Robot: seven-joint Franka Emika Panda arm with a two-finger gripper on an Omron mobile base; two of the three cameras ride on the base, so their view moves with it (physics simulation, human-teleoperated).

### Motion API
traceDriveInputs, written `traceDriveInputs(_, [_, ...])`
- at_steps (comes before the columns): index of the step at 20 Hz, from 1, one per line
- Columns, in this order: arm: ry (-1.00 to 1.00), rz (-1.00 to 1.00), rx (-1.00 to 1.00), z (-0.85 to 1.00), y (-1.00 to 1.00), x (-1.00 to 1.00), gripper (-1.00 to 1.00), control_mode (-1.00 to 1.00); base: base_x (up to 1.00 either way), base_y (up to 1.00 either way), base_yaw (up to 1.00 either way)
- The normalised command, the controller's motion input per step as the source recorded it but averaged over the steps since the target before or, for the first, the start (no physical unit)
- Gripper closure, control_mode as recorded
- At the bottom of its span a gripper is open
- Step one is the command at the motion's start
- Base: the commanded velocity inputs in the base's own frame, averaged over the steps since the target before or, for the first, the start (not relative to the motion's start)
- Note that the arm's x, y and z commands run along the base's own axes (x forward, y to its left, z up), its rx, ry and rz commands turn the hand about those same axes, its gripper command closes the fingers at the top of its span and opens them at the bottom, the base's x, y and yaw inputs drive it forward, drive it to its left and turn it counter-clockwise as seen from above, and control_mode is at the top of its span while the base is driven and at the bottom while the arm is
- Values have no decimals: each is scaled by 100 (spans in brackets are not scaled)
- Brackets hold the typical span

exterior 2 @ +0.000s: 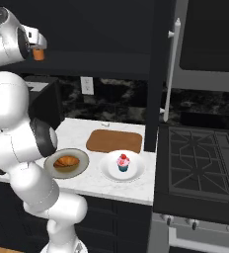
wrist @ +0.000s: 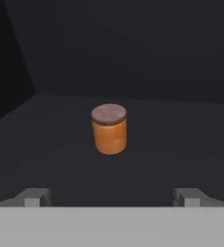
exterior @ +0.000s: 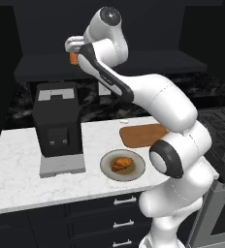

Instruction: From the different types of pastries on the counter, select a croissant and place it on the cutting board. Then retrieve a jar of jam from the cabinet and place it alongside the croissant on the cutting board.

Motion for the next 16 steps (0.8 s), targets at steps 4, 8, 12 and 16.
traceDriveInputs(4, [2,0,0,-11,-3,0,-100,-100,0,0,0])
traceDriveInputs(8, [-1,1,0,-22,1,0,-100,-100,0,0,0])
traceDriveInputs(12, [-8,1,-3,-25,14,4,-100,-100,0,0,0])
traceDriveInputs(16, [-10,0,-1,-3,12,21,-100,-100,0,0,0])
